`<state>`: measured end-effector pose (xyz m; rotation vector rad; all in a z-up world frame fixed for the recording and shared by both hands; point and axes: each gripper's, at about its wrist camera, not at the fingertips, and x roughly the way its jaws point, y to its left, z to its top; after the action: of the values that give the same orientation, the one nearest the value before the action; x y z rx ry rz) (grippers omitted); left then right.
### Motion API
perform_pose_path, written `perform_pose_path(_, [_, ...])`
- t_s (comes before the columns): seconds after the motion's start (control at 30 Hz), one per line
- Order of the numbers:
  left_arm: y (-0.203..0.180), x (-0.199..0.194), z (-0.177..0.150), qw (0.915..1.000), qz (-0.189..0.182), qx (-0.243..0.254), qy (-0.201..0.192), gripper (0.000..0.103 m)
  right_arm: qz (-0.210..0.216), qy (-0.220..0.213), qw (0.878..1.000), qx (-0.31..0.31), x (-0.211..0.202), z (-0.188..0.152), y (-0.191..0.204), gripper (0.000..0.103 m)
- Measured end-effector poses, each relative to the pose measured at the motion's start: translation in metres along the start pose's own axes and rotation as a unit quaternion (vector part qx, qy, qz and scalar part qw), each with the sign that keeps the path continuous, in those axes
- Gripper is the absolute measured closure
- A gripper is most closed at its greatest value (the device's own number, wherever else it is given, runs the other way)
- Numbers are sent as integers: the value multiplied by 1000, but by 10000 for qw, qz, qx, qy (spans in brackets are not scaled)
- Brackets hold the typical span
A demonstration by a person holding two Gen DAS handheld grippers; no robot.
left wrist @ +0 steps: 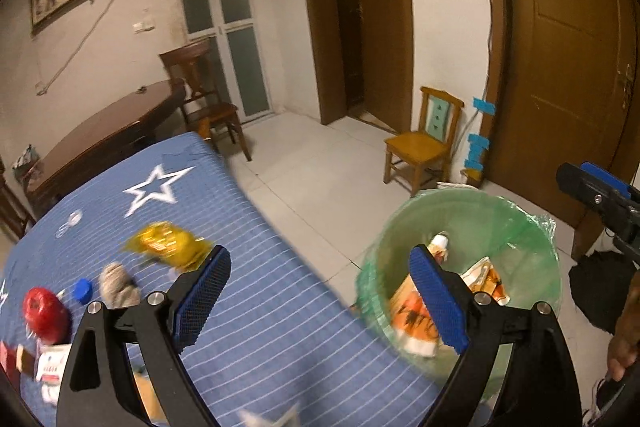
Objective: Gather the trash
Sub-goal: 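Move both open grippers back over the table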
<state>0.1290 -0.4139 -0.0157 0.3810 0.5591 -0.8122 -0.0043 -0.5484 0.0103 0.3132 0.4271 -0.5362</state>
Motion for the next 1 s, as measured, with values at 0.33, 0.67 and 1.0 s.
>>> perform_pose_path(0.33, [141, -86, -59, 9907, 715, -1142, -207, 10, 1642, 548, 9818, -784, 22, -8, 120, 39])
perform_pose_path(0.67, [325, -201, -205, 9042, 2087, -3726, 27, 10, 2813, 2562, 8821, -2779, 119, -42, 373, 75])
perform_pose_path(1.0, [383, -274, -280, 8615, 2561, -4381, -148, 10, 2148, 3208, 8453, -3694, 174, -104, 465, 84])
